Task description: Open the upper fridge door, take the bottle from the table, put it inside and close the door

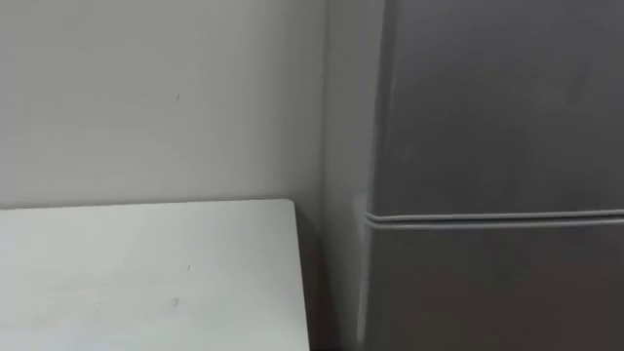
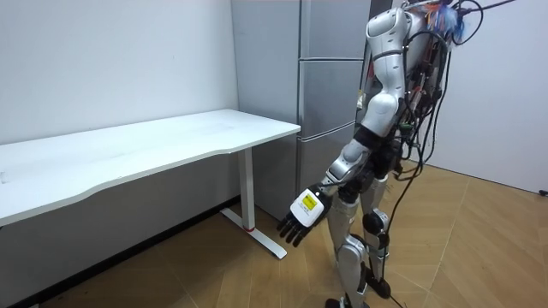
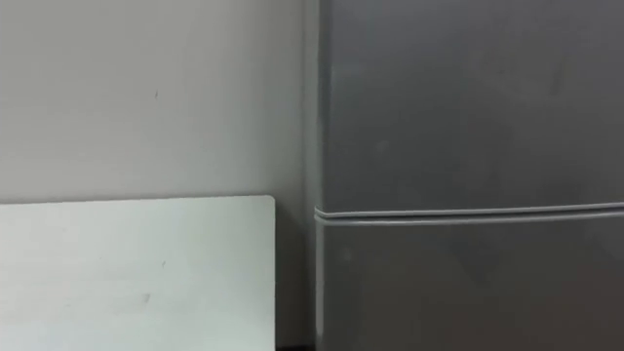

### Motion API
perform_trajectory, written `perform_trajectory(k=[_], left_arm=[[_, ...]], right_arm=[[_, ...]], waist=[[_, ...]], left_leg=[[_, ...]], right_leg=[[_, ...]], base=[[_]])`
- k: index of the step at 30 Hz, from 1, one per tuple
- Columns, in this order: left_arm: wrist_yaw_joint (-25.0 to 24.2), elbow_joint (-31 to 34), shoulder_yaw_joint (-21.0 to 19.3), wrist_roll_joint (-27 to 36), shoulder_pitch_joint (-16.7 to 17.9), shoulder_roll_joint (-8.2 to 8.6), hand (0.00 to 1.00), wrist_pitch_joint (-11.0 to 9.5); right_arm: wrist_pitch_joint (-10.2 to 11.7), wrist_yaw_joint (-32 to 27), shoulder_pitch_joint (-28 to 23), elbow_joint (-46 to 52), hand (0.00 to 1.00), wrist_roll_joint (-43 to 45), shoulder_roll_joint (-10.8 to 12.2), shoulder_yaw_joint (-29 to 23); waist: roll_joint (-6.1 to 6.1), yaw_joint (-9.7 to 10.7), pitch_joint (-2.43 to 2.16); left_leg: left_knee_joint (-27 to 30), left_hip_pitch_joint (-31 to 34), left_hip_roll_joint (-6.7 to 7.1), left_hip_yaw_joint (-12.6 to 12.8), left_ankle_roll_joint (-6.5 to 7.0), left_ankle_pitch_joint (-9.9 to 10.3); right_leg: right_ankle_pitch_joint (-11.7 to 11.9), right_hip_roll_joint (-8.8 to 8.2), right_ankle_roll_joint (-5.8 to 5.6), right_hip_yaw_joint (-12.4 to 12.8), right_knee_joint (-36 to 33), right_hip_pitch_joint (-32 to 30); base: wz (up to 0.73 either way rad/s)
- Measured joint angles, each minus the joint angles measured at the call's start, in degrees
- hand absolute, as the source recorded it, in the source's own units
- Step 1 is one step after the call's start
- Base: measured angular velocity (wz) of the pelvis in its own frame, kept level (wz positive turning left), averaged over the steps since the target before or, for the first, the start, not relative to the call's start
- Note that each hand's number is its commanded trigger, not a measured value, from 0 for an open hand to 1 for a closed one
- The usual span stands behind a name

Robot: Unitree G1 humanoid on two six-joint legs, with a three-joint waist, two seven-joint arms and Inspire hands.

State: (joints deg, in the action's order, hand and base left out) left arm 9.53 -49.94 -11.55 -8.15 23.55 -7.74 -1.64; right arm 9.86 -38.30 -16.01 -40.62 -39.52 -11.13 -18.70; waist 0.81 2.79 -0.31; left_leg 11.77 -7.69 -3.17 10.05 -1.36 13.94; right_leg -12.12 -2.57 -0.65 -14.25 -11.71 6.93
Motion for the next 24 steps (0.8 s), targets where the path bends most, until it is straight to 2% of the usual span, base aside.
perform_trajectory(k=[4,6,10,15,22,24], left_arm=[[0.3,-3.8,1.1,0.1,-1.4,0.31,0.00,-0.6],[0.5,-5.3,2.6,1.3,-1.3,0.40,0.00,-1.0],[1.1,-5.5,3.8,1.7,-1.0,0.53,0.00,-1.1],[1.5,-5.5,5.1,1.7,-1.2,0.69,0.00,-1.5],[1.1,-5.8,6.1,1.3,-1.7,0.98,0.00,-1.5],[0.9,-5.6,7.3,1.3,-2.4,1.03,0.00,-1.5]], right_arm=[[0.0,3.6,-0.6,-4.8,0.00,3.4,0.5,4.9],[0.0,6.4,-0.6,-7.9,0.00,6.9,0.9,8.0],[0.0,10.1,-0.1,-12.7,0.00,11.0,2.0,9.8],[0.0,17.2,-0.3,-15.9,0.00,13.7,2.5,15.9],[-0.1,26.2,0.0,-17.5,0.00,14.8,2.9,18.3],[-1.1,31.0,-0.1,-17.5,0.00,13.8,3.0,20.3]], waist=[[-0.38,-0.1,0.03],[-0.56,-0.3,0.21],[-0.66,-0.7,0.26],[-1.21,-1.9,0.27],[-1.89,-1.5,0.33],[-1.88,-1.5,0.32]], left_leg=[[0.0,-0.1,0.13,0.2,0.01,0.0],[0.0,-0.3,0.14,0.2,0.01,0.0],[0.0,-0.6,0.18,0.1,0.01,0.0],[0.0,-0.7,0.23,0.1,0.03,0.0],[0.0,-0.4,0.43,-0.7,0.05,0.0],[0.0,-0.1,0.47,-1.0,0.06,0.0]], right_leg=[[-0.1,-0.13,-0.13,0.1,0.0,0.0],[-0.1,-0.13,-0.14,0.2,0.1,0.0],[-0.2,-0.19,-0.15,0.1,0.2,0.1],[-0.4,-0.27,-0.20,0.1,-0.1,0.4],[-0.6,-0.47,-0.33,-0.4,-0.1,0.6],[-0.7,-0.50,-0.37,-0.9,0.0,0.6]], base=[[0.00],[0.00],[0.00],[0.00],[0.05],[0.10]])
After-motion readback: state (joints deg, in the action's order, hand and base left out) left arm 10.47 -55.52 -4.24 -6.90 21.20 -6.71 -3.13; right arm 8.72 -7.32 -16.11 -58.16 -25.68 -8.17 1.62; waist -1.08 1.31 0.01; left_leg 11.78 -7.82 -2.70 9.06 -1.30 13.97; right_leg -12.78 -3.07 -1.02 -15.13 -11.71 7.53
